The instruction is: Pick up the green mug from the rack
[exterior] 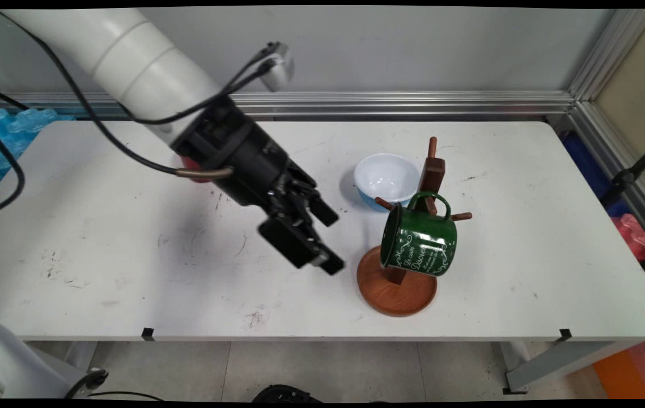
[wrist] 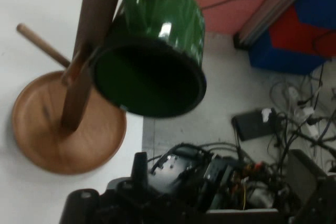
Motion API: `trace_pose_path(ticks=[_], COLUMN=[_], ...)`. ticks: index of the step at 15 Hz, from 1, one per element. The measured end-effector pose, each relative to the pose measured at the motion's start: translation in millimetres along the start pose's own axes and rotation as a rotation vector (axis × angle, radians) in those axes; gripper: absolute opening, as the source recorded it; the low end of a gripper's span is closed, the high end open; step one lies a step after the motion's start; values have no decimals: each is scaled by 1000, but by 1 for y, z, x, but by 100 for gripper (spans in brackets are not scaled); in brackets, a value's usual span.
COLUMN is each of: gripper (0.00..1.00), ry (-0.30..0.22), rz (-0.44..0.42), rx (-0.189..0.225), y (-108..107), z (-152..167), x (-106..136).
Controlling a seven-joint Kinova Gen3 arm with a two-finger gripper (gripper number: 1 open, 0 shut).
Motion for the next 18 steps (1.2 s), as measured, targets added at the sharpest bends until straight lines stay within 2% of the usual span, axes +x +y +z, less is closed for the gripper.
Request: trace_pose_path(ticks=[7, 18], gripper=[100, 100], ry=[44, 72], rz=[-60, -139], rx=[-9, -12], y=[8, 10], z=[30, 62], x=[20, 37])
